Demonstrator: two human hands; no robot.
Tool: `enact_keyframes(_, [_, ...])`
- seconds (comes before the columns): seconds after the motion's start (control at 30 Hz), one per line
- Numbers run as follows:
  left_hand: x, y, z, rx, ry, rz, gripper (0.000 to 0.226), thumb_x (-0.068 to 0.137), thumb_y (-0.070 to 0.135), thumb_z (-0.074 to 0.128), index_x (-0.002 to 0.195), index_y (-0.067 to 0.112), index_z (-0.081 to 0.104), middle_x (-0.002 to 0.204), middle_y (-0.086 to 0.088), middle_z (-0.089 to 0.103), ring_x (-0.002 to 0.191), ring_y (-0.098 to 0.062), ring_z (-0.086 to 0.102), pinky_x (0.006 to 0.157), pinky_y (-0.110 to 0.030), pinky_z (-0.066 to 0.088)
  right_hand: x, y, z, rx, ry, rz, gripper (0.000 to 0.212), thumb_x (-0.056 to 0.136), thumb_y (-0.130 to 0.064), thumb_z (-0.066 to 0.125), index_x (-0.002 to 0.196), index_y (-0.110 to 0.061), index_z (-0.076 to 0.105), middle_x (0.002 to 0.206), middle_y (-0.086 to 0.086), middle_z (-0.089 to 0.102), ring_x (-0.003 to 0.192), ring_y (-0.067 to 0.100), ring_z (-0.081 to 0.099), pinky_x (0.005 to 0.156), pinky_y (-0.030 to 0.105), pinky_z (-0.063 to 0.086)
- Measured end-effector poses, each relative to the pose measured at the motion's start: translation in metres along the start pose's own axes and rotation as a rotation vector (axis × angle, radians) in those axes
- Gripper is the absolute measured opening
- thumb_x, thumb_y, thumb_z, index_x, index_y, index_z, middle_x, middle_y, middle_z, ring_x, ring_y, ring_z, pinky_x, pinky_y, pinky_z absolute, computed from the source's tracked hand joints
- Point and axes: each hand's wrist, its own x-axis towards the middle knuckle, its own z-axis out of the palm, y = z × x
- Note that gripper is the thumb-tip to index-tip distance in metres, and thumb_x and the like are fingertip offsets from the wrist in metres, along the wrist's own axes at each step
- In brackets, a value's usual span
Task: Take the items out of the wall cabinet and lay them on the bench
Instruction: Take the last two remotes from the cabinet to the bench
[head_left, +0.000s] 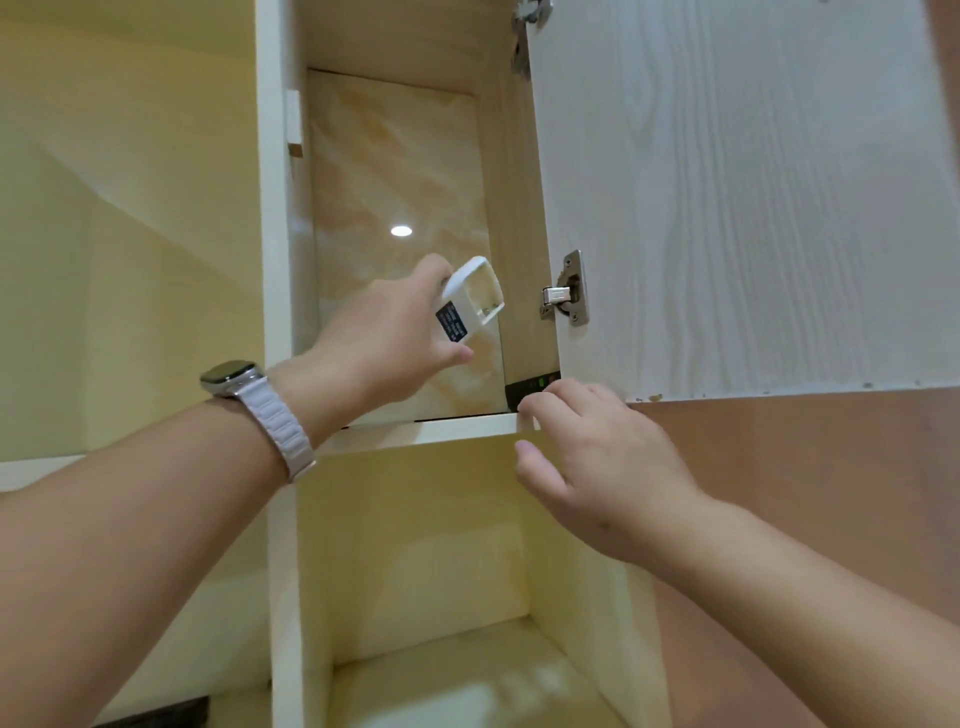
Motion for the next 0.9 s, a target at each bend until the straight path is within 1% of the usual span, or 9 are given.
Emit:
enact_keyframes(0.1, [-0.019, -0.008, -0.009, -0.118, 0.111, 0.015, 0.055, 0.078, 0.047, 0.075, 0.119, 0.034, 0.042, 0.091, 0.004, 0.065, 0.073, -0.022, 0.06, 0.067, -0.039, 0.052, 0.012, -0.012, -0.015, -0.042, -0.044, -0.005, 0.04, 0.09, -0.049, 0.03, 0.108, -0.021, 0.053, 0.099, -0.005, 0.052, 0.093, 0.019, 0.05, 0.065, 0.033, 0.044])
enact_keyframes(0.27, [-0.042, -0.013, -0.011, -0.212, 0.35, 0.178, 0.051, 0.082, 0.041, 0.071, 0.121, 0.035, 0.038, 0.087, 0.005, 0.065, 0.071, -0.025, 0.06, 0.059, -0.037, 0.048, 0.052, -0.028, -0.029, -0.028, -0.168, 0.007, 0.033, 0.093, -0.041, 0.04, 0.117, -0.02, 0.05, 0.106, 0.0, 0.054, 0.097, 0.023, 0.052, 0.073, 0.036, 0.047])
enact_keyframes(0.37, [-0.046, -0.023, -0.011, -0.183, 0.451, 0.21, 0.049, 0.083, 0.037, 0.065, 0.124, 0.032, 0.039, 0.084, 0.005, 0.063, 0.063, -0.027, 0.056, 0.053, -0.032, 0.043, 0.09, -0.028, -0.02, -0.104, -0.352, 0.062, 0.038, 0.092, -0.04, 0.044, 0.122, -0.017, 0.051, 0.115, 0.006, 0.056, 0.1, 0.028, 0.056, 0.076, 0.038, 0.05])
enact_keyframes(0.43, [-0.048, -0.028, -0.01, -0.183, 0.489, 0.244, 0.051, 0.083, 0.034, 0.065, 0.127, 0.03, 0.04, 0.086, 0.004, 0.064, 0.061, -0.027, 0.056, 0.052, -0.029, 0.04, 0.112, -0.027, -0.01, -0.257, -0.503, 0.061, 0.036, 0.092, -0.033, 0.046, 0.122, -0.015, 0.054, 0.107, 0.007, 0.058, 0.094, 0.029, 0.059, 0.065, 0.034, 0.048])
enact_keyframes(0.5, [-0.05, -0.03, -0.008, -0.167, 0.534, 0.301, 0.054, 0.083, 0.03, 0.068, 0.13, 0.027, 0.041, 0.091, 0.005, 0.067, 0.06, -0.024, 0.055, 0.052, -0.026, 0.038, 0.126, -0.029, -0.002, -0.418, -0.64, 0.047, 0.03, 0.09, -0.022, 0.049, 0.116, -0.012, 0.06, 0.089, 0.005, 0.06, 0.078, 0.026, 0.06, 0.053, 0.029, 0.042])
enact_keyframes(0.63, [-0.05, -0.036, -0.008, -0.292, 0.603, 0.28, 0.055, 0.084, 0.03, 0.07, 0.129, 0.029, 0.039, 0.087, 0.009, 0.061, 0.059, -0.015, 0.048, 0.049, -0.022, 0.034, 0.14, -0.033, 0.005, -0.671, -0.859, 0.022, 0.015, 0.087, -0.011, 0.053, 0.095, -0.009, 0.065, 0.074, 0.002, 0.058, 0.074, 0.026, 0.059, 0.059, 0.031, 0.047])
enact_keyframes(0.7, [-0.049, -0.038, -0.007, -0.306, 0.615, 0.28, 0.054, 0.084, 0.031, 0.069, 0.129, 0.029, 0.039, 0.087, 0.011, 0.059, 0.059, -0.013, 0.046, 0.047, -0.018, 0.033, 0.144, -0.033, 0.009, -0.698, -0.9, 0.033, 0.016, 0.085, -0.006, 0.052, 0.092, -0.008, 0.066, 0.074, 0.004, 0.059, 0.075, 0.027, 0.059, 0.062, 0.032, 0.048])
enact_keyframes(0.8, [-0.05, -0.038, -0.004, -0.19, 0.633, 0.323, 0.053, 0.085, 0.028, 0.069, 0.13, 0.023, 0.041, 0.092, 0.003, 0.066, 0.058, -0.017, 0.048, 0.049, -0.023, 0.033, 0.146, -0.036, 0.011, -0.672, -0.925, 0.078, 0.019, 0.09, -0.006, 0.049, 0.097, -0.004, 0.067, 0.08, 0.006, 0.061, 0.062, 0.023, 0.054, 0.056, 0.032, 0.047])
enact_keyframes(0.9, [-0.049, -0.038, -0.002, -0.159, 0.647, 0.319, 0.053, 0.085, 0.027, 0.069, 0.13, 0.018, 0.045, 0.093, 0.0, 0.068, 0.057, -0.019, 0.048, 0.05, -0.024, 0.033, 0.144, -0.032, 0.015, -0.625, -0.905, 0.128, 0.027, 0.101, -0.018, 0.043, 0.077, -0.01, 0.054, 0.069, 0.001, 0.046, 0.053, 0.017, 0.042, 0.052, 0.028, 0.039])
